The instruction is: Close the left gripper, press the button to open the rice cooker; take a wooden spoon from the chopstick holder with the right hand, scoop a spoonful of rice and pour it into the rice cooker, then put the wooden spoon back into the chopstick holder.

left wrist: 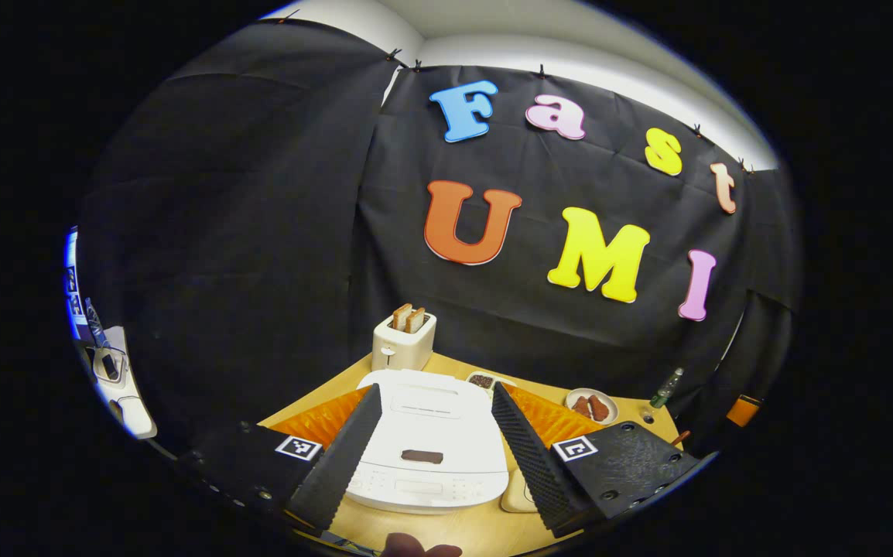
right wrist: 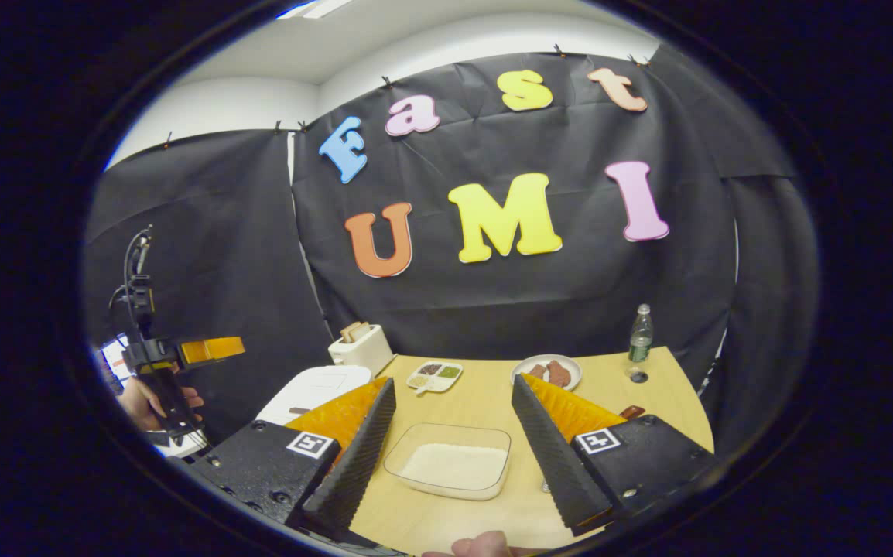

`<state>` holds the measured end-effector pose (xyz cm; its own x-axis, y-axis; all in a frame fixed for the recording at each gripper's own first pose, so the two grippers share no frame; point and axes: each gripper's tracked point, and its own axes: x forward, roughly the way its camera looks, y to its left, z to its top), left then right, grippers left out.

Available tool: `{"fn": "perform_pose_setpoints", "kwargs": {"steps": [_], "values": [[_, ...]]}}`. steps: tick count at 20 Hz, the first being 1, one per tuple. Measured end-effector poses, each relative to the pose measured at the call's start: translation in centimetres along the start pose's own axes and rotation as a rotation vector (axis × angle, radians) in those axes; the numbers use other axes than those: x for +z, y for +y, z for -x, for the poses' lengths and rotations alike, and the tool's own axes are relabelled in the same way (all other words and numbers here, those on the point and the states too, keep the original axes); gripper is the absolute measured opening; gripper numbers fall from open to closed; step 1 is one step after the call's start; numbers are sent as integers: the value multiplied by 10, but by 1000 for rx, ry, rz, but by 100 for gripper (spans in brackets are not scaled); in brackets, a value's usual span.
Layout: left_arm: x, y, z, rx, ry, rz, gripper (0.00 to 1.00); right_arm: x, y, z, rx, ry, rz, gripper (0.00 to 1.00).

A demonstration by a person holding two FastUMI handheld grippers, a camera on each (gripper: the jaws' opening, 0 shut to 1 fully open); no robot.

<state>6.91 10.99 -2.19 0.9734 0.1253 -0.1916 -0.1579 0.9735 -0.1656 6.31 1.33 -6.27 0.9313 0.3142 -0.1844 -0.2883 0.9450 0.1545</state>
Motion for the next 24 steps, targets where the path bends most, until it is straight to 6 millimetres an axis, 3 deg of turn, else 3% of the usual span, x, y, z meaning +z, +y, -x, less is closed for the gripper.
{"fn": "perform_pose_setpoints", "kwargs": {"steps": [5,9,12,16,20,24], "values": [[18,-10,79,-113,-102,-132,94,10,48,58,-100,-74,35,98],[24,-17,130,-176,-194,-190,94,8,86,107,-161,-126,50,98],[16,-23,156,-227,-206,-172,94,9,115,134,-167,-171,86,98],[11,-14,182,-232,-229,-178,94,-2,137,166,-202,-207,126,98],[6,-11,209,-227,-257,-186,94,-11,152,183,-212,-209,136,98],[-1,-7,221,-231,-264,-173,94,-12,164,188,-204,-226,132,98]]}}
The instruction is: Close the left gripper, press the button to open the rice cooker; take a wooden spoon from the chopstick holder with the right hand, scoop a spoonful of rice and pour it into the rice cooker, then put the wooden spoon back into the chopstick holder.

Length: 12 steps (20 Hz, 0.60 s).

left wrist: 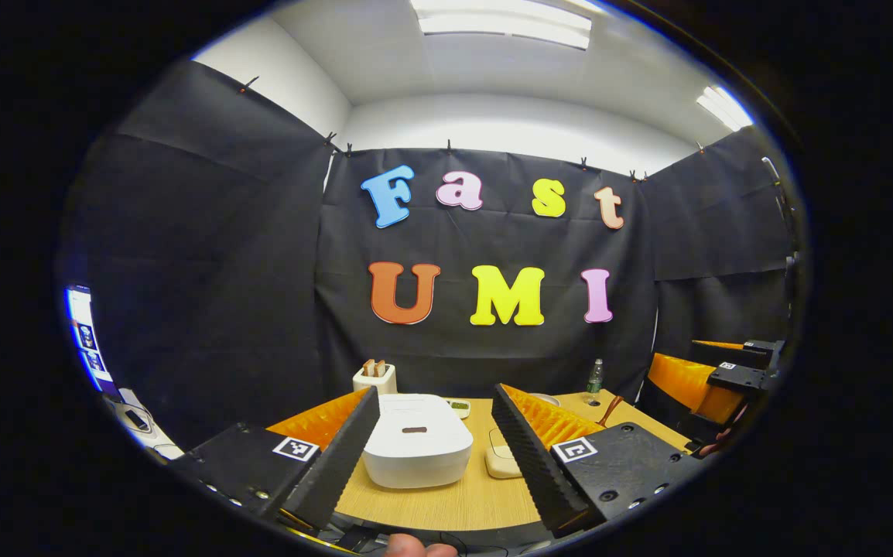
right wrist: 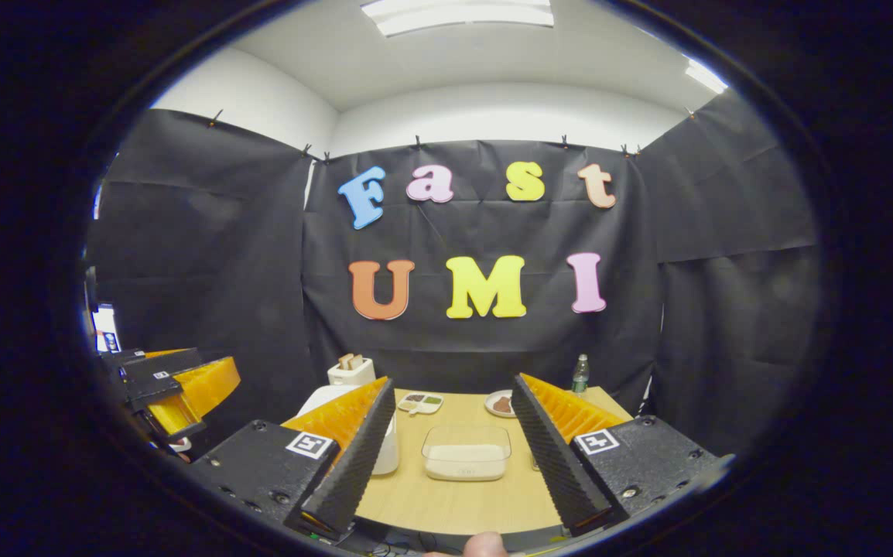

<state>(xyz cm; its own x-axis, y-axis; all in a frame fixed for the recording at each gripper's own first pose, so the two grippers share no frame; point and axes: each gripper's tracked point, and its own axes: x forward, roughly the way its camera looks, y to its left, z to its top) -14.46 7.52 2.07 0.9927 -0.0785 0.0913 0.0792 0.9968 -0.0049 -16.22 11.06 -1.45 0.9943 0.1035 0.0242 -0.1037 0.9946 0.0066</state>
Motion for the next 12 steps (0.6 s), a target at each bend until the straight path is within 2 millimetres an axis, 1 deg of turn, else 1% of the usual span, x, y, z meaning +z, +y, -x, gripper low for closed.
{"fn": "perform_pose_setpoints", "kwargs": {"steps": [3,5,11,12], "values": [[0,-2,3,-5,-9,4,94,-3,5,4,14,2,8,99],[4,-3,6,-1,-20,8,94,-5,6,4,21,5,14,98],[2,0,1,11,-29,13,94,-14,3,-4,27,26,2,98],[4,2,0,13,-31,7,84,-17,2,-6,27,30,0,98]]}}
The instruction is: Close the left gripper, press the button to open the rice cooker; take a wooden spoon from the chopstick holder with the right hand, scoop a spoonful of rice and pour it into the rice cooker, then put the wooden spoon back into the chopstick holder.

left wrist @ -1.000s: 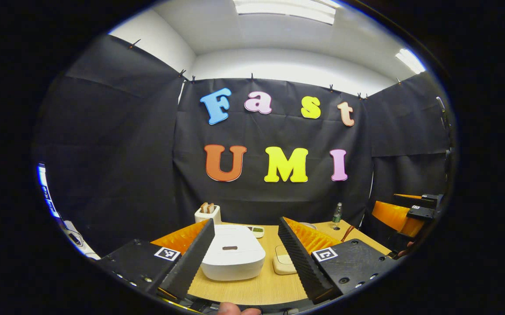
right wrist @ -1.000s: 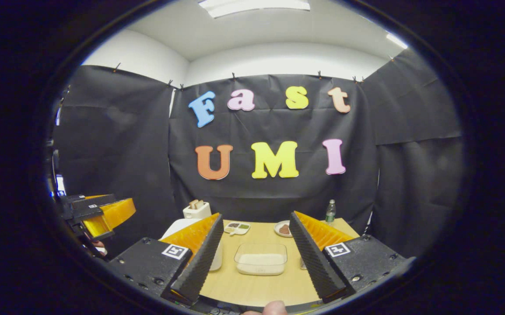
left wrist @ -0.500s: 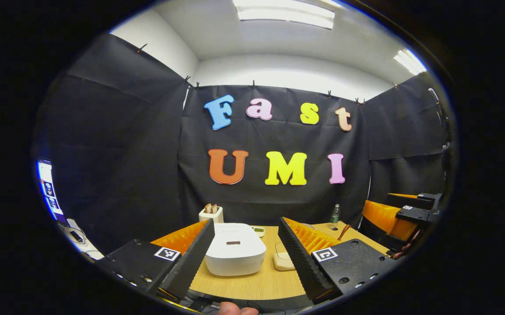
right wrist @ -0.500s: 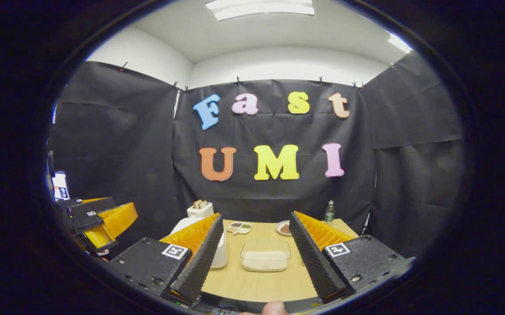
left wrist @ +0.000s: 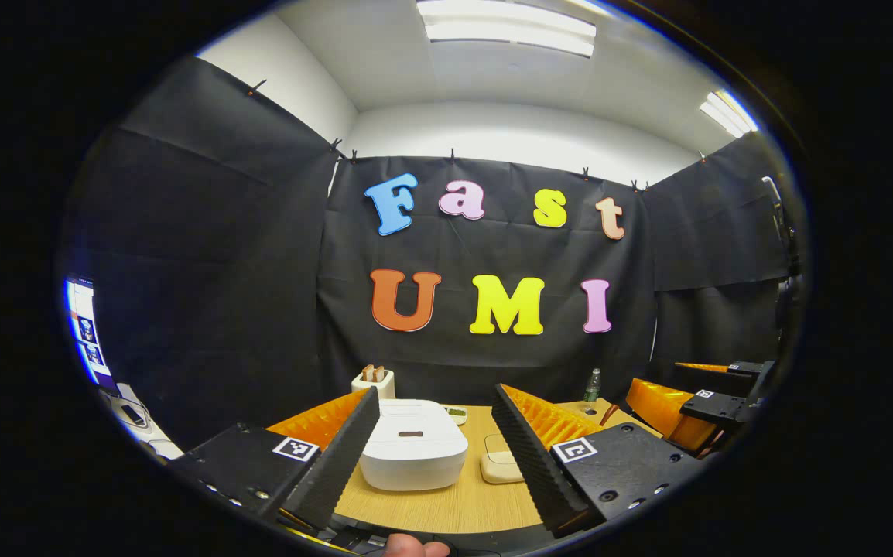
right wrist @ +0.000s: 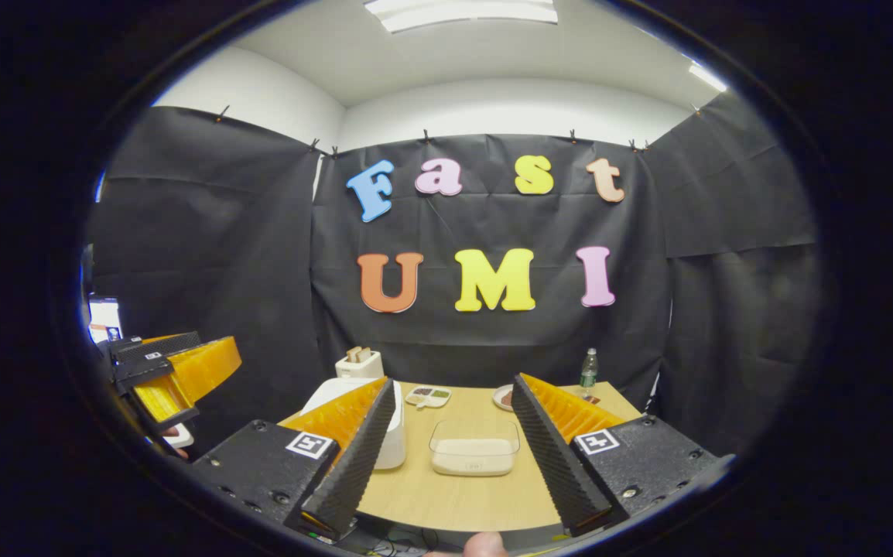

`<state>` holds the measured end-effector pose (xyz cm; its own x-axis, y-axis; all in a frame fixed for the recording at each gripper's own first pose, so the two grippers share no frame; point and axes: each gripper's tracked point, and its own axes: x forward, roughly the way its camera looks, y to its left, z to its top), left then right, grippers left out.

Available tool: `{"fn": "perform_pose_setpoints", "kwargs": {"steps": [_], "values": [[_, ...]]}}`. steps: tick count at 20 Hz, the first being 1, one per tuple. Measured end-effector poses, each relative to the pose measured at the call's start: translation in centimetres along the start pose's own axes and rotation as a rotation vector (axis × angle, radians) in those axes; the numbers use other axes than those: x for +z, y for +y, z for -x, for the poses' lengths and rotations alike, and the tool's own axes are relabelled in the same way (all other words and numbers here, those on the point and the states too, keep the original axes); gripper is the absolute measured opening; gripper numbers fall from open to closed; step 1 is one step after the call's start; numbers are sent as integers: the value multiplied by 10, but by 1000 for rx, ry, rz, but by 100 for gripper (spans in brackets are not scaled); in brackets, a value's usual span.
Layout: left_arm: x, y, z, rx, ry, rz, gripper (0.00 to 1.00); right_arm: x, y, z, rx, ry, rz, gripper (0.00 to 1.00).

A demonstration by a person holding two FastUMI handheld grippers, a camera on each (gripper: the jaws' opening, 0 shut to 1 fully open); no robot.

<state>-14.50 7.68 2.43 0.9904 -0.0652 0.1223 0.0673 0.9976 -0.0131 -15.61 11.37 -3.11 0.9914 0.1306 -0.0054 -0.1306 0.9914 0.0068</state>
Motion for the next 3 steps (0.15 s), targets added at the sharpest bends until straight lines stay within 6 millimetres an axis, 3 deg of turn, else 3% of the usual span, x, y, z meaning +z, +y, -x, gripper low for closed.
{"fn": "perform_pose_setpoints", "kwargs": {"steps": [1,2,3], "values": [[1,1,-3,1,-3,-4,94,-1,0,-1,-1,4,-5,99],[-1,1,-4,-1,-3,-6,84,-2,0,-3,-4,7,-8,99],[-2,0,-6,-5,-1,-6,94,-2,0,-3,-5,7,-11,99]]}}
